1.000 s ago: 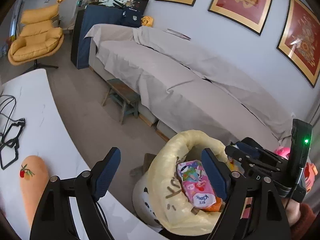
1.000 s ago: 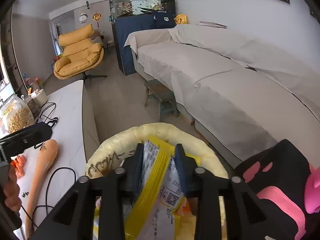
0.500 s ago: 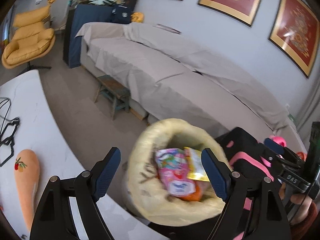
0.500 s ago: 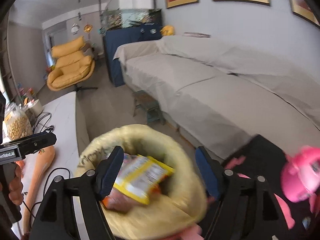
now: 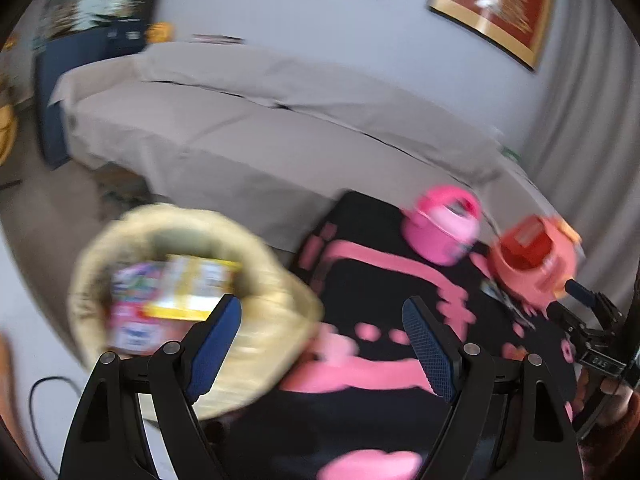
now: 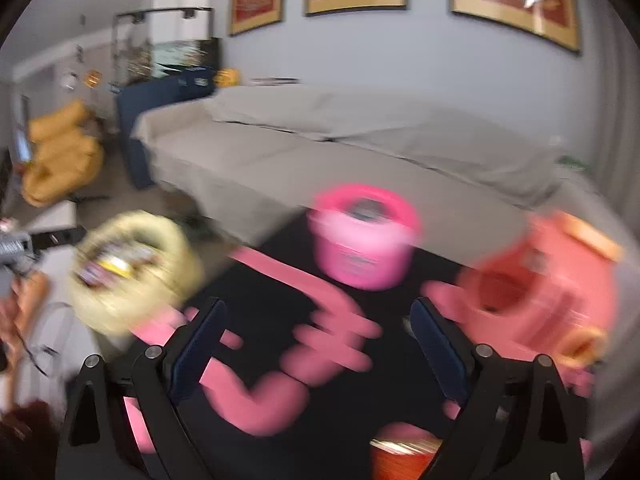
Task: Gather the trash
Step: 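Move both tools back over the table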
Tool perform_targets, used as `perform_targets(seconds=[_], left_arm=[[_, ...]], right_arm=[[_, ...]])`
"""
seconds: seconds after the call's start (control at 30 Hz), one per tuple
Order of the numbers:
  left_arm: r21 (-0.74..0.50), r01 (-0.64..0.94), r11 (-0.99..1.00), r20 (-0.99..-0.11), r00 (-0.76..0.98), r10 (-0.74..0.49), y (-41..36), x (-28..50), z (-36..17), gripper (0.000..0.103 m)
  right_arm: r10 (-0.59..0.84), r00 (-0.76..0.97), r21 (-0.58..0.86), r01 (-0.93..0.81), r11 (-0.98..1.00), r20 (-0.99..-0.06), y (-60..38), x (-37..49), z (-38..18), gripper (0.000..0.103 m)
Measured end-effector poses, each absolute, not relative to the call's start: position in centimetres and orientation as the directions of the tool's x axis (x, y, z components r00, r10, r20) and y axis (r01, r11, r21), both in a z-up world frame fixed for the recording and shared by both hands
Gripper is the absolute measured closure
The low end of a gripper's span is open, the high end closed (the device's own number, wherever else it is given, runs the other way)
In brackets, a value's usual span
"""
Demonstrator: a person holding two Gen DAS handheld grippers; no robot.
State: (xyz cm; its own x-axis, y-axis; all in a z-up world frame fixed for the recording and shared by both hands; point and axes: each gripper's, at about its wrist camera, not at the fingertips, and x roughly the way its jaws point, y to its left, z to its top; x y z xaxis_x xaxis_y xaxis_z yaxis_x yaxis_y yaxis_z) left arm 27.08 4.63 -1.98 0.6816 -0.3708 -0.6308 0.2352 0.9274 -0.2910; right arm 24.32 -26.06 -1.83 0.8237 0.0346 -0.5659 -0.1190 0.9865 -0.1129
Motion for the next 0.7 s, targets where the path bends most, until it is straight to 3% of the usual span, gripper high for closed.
perform_targets(seconds=[0.3,0.4,0.6,0.7], left_arm=[[-0.319,0.393,0.862,-0.670,0.550,-0.499,-7.0,26.7,-3.5,0.020],[-0.308,0.412,0.857,-0.689,0.525,-0.500,-9.0,26.5,-4.1,0.020],[-0.291,0.421,0.859,-0.718,0.498,-0.487,-9.5,25.8,-5.4,0.020],[-0.282,0.419,0.863,-0.733,0.487,-0.475,-9.4,25.7,-6.0,0.020]], right_arm=[[-0.082,0.776,-0.106,0.019,0.994,-0.625,-36.5,17.9,-5.4,0.011],[-0.055,0.780,-0.090,-0.001,0.996,-0.623,-37.9,18.5,-6.2,0.014],[-0.002,0.748,-0.107,-0.093,0.990,-0.664,-37.4,24.3,-8.5,0.032],[0.001,0.716,-0.109,-0.107,0.988,-0.698,-37.0,27.6,-10.0,0.052]])
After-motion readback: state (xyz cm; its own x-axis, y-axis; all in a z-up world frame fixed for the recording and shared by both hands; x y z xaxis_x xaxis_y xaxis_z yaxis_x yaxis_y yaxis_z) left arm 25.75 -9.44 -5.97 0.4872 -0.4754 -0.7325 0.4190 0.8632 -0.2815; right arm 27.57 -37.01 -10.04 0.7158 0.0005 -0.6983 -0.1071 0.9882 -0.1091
